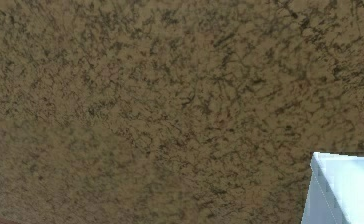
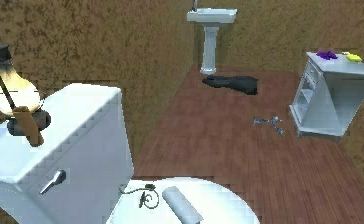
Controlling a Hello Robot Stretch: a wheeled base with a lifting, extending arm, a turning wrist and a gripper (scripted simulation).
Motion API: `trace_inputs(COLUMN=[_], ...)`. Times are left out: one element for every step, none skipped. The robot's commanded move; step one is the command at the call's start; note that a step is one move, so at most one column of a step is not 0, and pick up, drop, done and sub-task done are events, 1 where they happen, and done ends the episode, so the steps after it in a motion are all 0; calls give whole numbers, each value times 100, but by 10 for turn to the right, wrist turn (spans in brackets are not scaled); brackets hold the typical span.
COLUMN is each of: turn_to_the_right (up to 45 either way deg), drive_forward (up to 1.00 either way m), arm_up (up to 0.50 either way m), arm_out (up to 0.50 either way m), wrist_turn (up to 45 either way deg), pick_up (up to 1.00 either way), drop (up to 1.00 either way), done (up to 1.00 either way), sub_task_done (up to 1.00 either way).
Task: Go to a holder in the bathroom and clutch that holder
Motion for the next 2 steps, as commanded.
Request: trace_inputs(turn_to_the_right=[0,0], drive_forward=[0,0], arm_up=[16,0], arm_out=[0,26], wrist_turn=[0,0], pick_up=[0,0], drop=[0,0], done=[0,0], sub_task_done=[0,0])
